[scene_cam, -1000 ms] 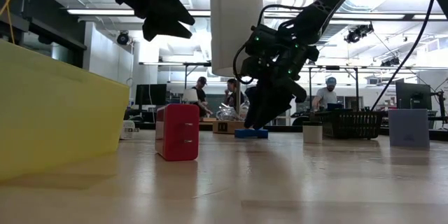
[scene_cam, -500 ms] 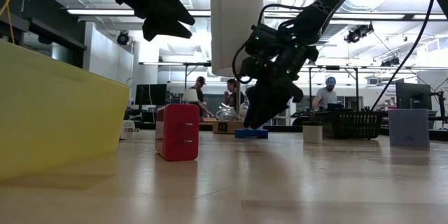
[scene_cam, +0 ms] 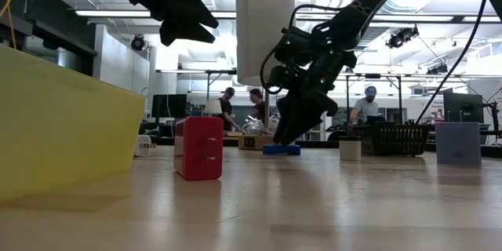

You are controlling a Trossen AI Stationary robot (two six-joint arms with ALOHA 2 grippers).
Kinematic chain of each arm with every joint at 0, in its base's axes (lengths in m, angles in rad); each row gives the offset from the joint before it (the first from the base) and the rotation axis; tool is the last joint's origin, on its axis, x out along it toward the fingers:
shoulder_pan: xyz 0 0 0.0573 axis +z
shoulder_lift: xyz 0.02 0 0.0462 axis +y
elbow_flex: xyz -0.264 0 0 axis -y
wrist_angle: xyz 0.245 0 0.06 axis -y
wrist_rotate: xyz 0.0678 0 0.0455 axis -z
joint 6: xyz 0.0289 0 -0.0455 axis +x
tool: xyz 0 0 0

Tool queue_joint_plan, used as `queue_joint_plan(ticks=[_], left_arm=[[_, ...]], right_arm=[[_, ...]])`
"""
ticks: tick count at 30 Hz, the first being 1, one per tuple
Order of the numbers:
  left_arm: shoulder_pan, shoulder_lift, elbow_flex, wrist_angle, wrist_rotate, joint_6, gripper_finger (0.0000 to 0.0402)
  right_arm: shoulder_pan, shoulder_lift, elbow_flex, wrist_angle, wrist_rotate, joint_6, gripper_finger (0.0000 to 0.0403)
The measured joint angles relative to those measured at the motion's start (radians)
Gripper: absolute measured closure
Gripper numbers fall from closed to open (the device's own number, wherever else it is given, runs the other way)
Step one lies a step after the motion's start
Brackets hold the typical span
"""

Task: Pick & Place Office items
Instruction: Put the blue digital clock into the black bin

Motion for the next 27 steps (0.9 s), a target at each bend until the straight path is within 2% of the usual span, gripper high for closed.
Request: queue_joint_plan(ticks=[16,27], left_arm=[[0.000,0.000,0.000,0.000,0.000,0.000,0.0212],[0.000,0.000,0.000,0.000,0.000,0.000,0.0212]], right_arm=[[0.000,0.000,0.000,-0.049,0.008,-0.009,0.0183],[0.009,0.000,0.000,-0.074,0.058,-0.009,0.0183]])
